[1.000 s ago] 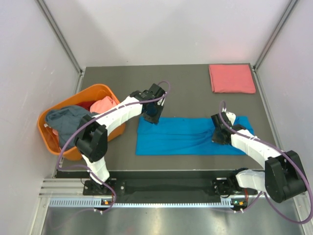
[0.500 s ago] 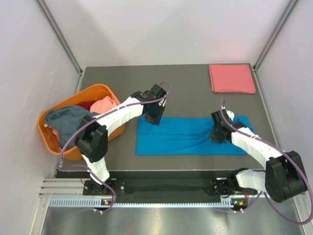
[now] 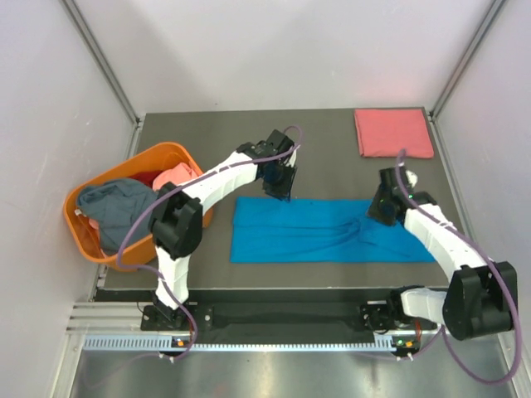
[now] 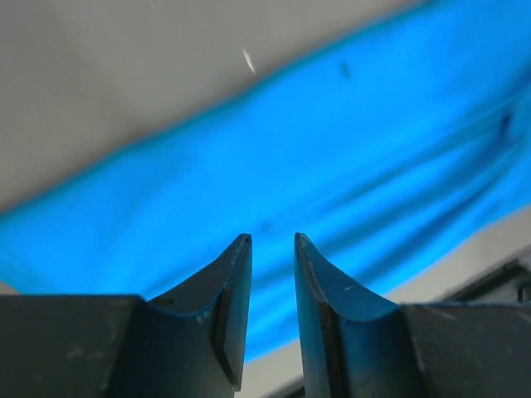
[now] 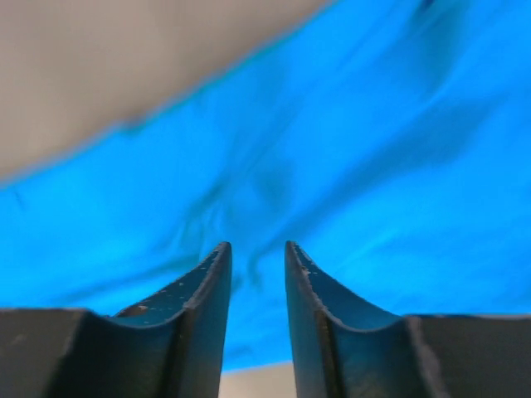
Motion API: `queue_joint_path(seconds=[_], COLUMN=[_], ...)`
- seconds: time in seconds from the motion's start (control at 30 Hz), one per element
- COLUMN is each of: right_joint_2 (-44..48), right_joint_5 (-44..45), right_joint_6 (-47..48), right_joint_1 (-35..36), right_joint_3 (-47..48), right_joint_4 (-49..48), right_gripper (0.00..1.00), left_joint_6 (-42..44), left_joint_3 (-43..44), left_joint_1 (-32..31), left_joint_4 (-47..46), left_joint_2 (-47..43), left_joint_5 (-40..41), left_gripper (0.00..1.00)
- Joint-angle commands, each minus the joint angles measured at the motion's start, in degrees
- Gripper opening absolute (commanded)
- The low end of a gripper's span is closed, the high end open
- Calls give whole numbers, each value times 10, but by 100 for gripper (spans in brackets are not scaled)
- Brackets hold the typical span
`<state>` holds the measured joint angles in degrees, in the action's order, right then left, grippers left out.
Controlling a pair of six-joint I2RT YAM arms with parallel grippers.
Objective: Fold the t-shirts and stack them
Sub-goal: Fold the tshirt
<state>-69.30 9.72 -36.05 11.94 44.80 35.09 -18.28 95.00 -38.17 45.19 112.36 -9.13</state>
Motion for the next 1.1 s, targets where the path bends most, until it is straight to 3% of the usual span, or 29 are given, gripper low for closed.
queue_joint_path(seconds=[0.0, 0.13, 0.33, 0.63, 1.07], right_joint_2=[-17, -75, -132, -192, -224], right_joint_5=[-34, -94, -116, -125, -145], right_joint_6=[74, 130, 169, 195, 231], right_joint_1=[-86, -193, -279, -349, -380], right_joint_3=[49, 117, 188, 227, 220], right_joint_4=[-34, -47, -29, -27, -53], right_gripper=[34, 34, 36, 39, 44], left_joint_6=[6, 32, 76, 91, 91], left_joint_3=[74, 133, 128, 103, 68], left_joint_1=[27, 72, 121, 155, 164], left_joint_4=[9, 60, 98, 123, 123], left_joint_2=[44, 84, 106, 127, 126], left_joint_5=[25, 40, 75, 146, 95], left_gripper=[33, 34, 38, 41, 39])
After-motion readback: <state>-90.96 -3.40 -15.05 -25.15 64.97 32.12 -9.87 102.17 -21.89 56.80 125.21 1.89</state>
